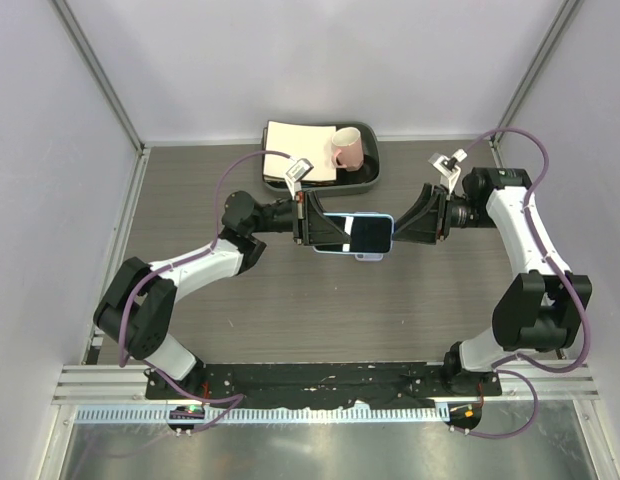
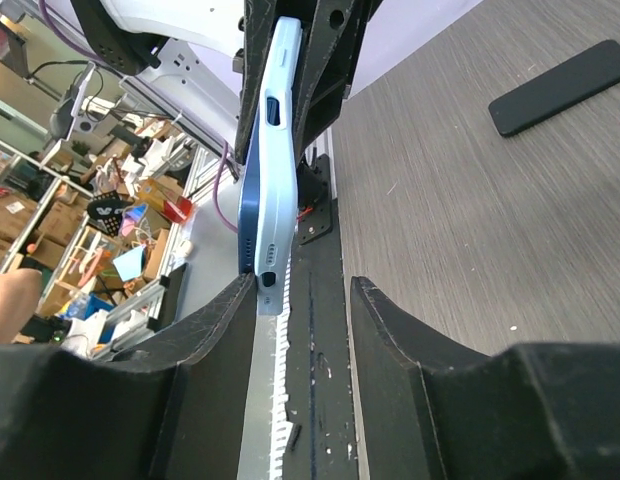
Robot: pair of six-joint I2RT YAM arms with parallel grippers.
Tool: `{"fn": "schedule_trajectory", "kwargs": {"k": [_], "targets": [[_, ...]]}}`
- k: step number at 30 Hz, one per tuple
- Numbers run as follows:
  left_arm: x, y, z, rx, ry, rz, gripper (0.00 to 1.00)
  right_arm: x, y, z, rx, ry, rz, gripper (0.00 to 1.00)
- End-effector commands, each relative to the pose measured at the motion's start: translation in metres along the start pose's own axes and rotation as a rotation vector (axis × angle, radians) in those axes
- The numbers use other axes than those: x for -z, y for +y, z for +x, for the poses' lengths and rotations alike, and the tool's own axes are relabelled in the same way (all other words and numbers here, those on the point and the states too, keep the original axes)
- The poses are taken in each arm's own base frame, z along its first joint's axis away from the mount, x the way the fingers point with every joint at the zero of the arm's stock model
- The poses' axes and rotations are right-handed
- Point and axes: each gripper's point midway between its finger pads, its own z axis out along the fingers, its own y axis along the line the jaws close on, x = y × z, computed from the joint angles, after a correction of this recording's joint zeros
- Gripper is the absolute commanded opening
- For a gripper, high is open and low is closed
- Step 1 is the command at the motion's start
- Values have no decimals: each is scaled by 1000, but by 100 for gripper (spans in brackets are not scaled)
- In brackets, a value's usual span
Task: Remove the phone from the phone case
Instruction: Remove the phone case from the phone.
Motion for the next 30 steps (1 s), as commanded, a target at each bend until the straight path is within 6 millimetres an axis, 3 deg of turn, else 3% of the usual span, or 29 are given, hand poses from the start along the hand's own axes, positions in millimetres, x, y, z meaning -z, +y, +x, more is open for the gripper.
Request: {"fn": "schedule_trajectory", "kwargs": {"k": [1, 10, 18, 30], "targets": [[-29, -154, 17, -416, 59, 470, 0, -8, -26, 17, 54, 62, -15, 45], [-30, -160, 14, -381, 39, 475, 0, -5, -29, 17, 106, 55, -8, 45], [-46, -144, 29, -284, 55, 475, 0, -2, -25, 4, 227, 48, 4, 44], [-59, -160, 26, -266, 74, 530, 0, 4, -23, 0, 263, 35, 27, 41]]}}
